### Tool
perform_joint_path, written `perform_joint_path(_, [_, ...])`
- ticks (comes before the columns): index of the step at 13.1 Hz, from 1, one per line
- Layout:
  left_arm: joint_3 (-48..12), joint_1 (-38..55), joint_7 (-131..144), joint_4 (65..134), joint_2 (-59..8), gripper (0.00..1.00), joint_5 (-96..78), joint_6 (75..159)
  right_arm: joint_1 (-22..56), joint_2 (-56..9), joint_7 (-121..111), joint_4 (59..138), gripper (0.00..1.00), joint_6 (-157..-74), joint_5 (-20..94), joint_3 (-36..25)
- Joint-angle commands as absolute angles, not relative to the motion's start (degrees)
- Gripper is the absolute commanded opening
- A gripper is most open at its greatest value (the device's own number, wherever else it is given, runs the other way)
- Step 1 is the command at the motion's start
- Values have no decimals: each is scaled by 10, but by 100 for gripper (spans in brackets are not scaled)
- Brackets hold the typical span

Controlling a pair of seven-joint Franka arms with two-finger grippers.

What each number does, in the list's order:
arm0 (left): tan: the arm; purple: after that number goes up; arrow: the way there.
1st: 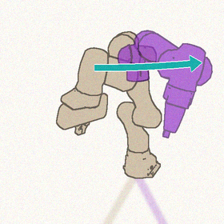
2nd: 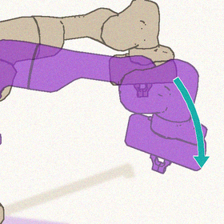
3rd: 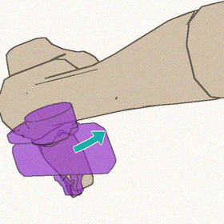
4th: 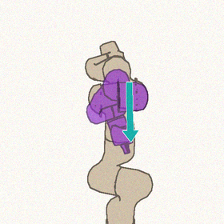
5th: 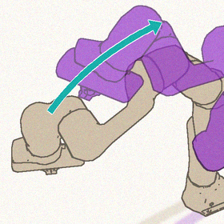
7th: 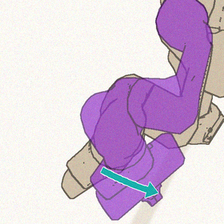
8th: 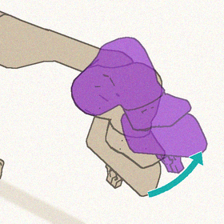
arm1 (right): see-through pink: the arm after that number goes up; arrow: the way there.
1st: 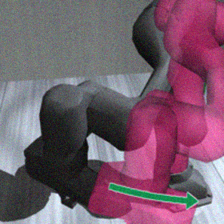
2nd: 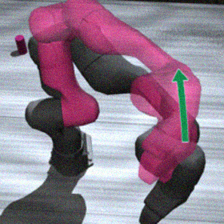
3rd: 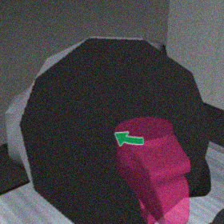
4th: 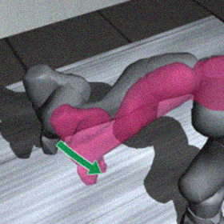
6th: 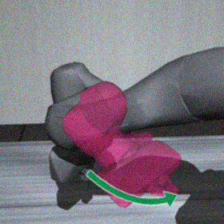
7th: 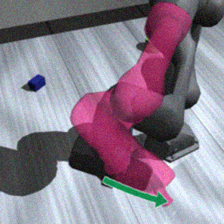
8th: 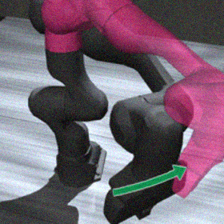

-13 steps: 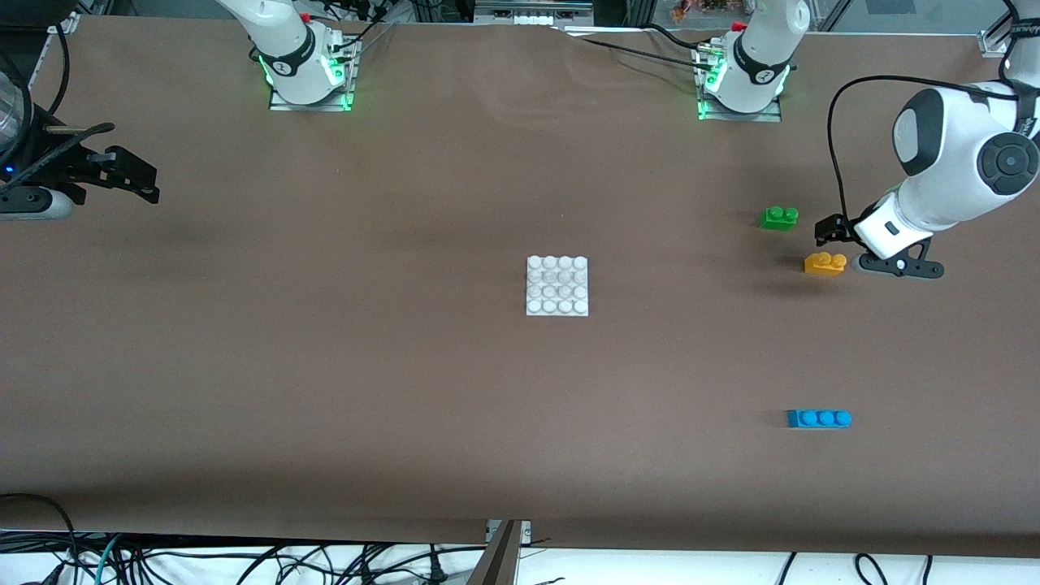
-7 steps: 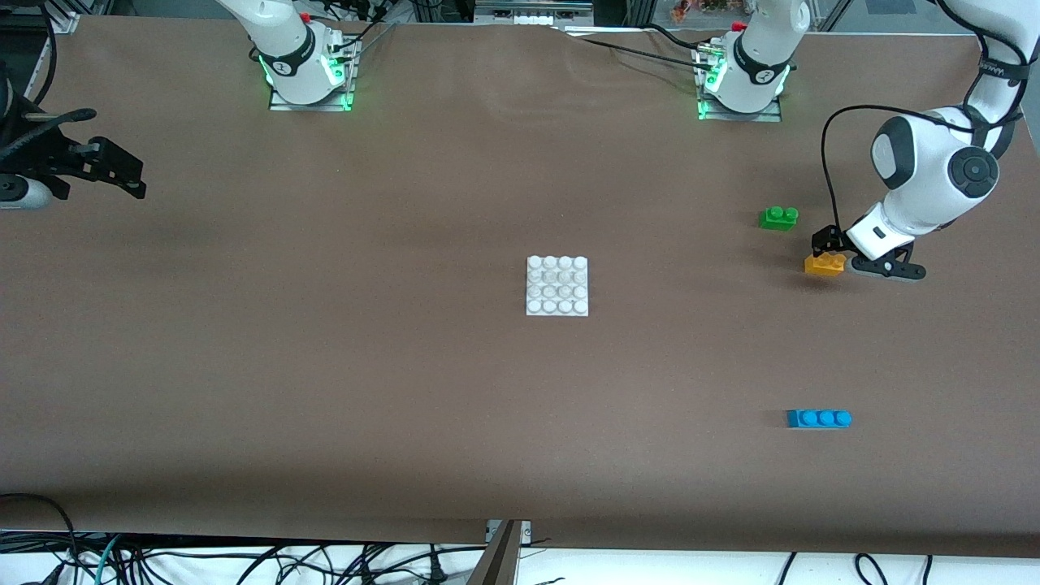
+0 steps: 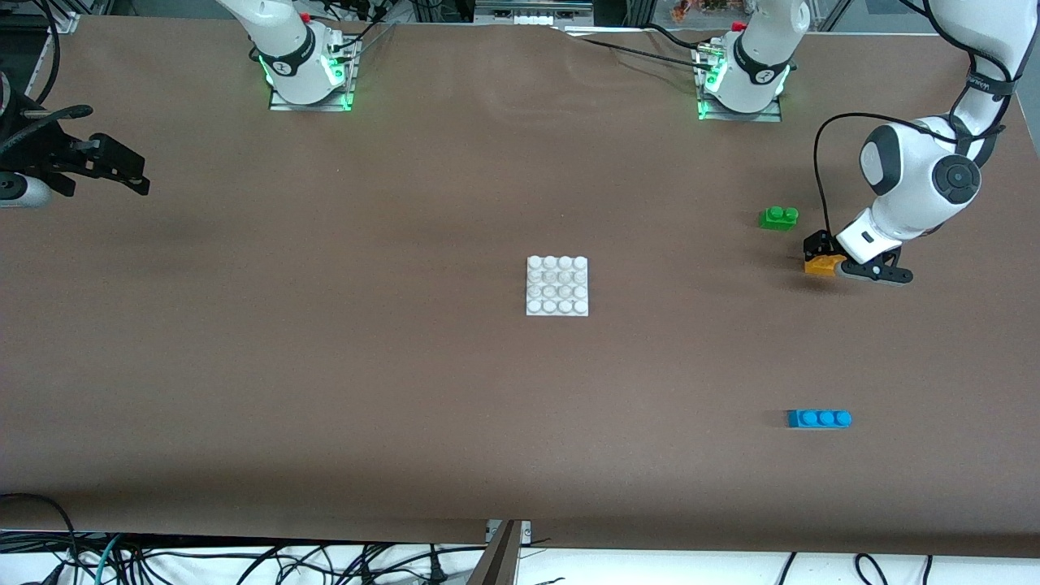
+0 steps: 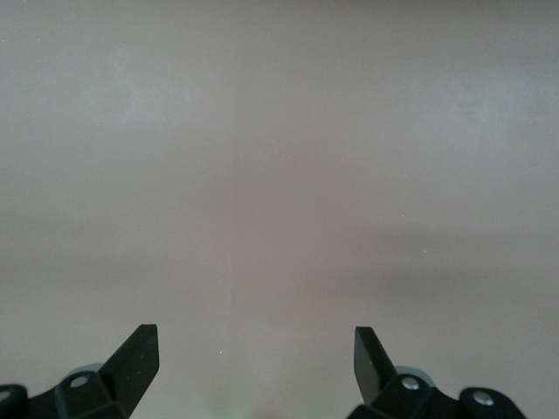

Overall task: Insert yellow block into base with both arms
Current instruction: 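Lower the left gripper onto the yellow brick and grasp it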

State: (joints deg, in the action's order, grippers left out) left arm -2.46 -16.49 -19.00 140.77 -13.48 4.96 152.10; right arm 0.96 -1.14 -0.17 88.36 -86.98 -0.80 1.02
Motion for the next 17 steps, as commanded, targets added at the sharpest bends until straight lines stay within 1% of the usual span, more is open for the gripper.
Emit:
perform_joint_path(1, [-26,-168,-189,1412,-147,99,61,1535,9,-11,43,880,99,-857,1,18])
perform_joint_path(2, [-26,-168,-189,1412,-150,91,61,1540,10,-11,63,879,99,-856,0,21])
perform_joint_path(3, [-26,-168,-187,1412,-149,65,61,1540,9,-13,80,879,99,-856,2,21])
perform_joint_path(4, [-26,-168,-182,1412,-149,51,61,1540,9,-14,103,878,99,-857,6,21])
perform_joint_path(5, [-26,-168,-181,1412,-149,23,61,1540,8,-14,130,878,99,-857,21,21])
perform_joint_path(6, [-26,-168,-182,1411,-146,7,61,1537,8,-18,127,875,99,-860,22,20])
perform_joint_path(7, [-27,-168,-181,1407,-143,1,61,1534,7,-20,127,875,99,-861,22,19])
perform_joint_path(9, [-30,-167,-179,1401,-121,0,60,1517,7,-20,122,875,99,-863,21,19])
perform_joint_path(10, [-39,-164,-178,1391,-102,0,58,1475,6,-19,127,879,99,-856,22,18])
perform_joint_path(11, [-75,-163,-159,1382,-78,0,49,1422,5,-17,127,892,99,-857,25,13])
perform_joint_path(12, [-115,-163,-109,1358,-60,0,49,1366,5,-15,127,898,99,-858,27,5])
perform_joint_path(14, [-175,-163,-28,1298,-52,2,49,1246,5,-14,127,899,99,-856,27,0])
perform_joint_path(16, [-237,-163,7,1227,-56,3,40,1175,5,-12,127,903,99,-859,27,-1])
perform_joint_path(17, [-265,-160,27,1200,-63,4,34,1161,5,-12,127,904,99,-858,27,-1])
